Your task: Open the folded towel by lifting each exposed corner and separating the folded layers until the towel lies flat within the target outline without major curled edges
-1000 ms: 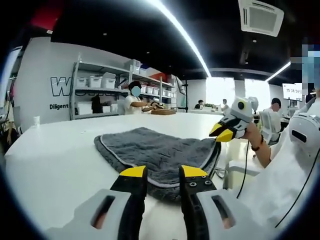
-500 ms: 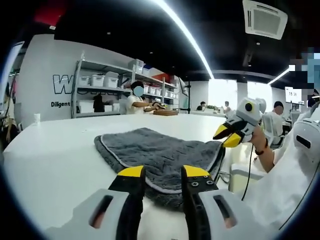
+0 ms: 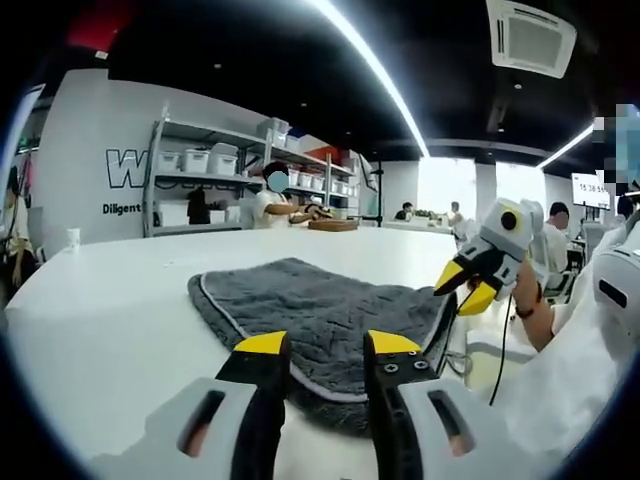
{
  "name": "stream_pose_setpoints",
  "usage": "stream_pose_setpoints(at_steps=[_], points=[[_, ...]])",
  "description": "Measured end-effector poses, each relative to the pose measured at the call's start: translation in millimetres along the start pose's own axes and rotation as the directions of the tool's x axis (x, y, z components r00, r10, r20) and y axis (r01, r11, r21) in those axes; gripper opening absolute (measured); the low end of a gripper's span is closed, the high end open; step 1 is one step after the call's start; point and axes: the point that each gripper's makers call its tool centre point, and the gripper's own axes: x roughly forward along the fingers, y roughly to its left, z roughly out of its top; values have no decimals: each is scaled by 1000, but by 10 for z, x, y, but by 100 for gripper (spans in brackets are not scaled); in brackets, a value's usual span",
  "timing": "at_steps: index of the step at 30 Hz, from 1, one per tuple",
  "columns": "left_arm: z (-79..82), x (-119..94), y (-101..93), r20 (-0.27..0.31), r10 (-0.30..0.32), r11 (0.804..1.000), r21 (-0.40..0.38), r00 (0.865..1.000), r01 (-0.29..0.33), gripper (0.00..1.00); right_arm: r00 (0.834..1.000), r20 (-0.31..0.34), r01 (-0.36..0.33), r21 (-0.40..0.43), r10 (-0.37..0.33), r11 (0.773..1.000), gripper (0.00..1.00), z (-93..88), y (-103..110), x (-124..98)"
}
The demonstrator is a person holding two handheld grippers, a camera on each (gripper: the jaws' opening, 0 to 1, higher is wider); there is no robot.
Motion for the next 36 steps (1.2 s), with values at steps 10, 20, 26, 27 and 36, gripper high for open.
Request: stream_pose_setpoints(at_steps=[10, 20, 26, 27, 36], points=[[-11, 61, 42, -4, 0, 1000, -11, 1000, 0, 28, 999, -44, -3, -24, 2, 1000, 13, -74, 34, 178], [36, 144, 75, 5, 7, 1000, -16, 1000, -7, 30, 997, -81, 2, -74, -8, 997, 14, -79, 72, 259], [66, 190, 81, -8, 5, 1000, -8, 1000, -5, 31, 996, -85, -6, -85, -1, 996, 15, -64, 95, 313], [73, 192, 87, -7, 8, 1000, -9, 1000, -8, 31, 996, -86, -8, -84, 1, 996, 15, -65, 96, 317], [76, 228, 71, -7, 2, 1000, -15, 1000, -2, 31, 993, -114, -18, -80, 9, 997, 15, -134, 110, 423]])
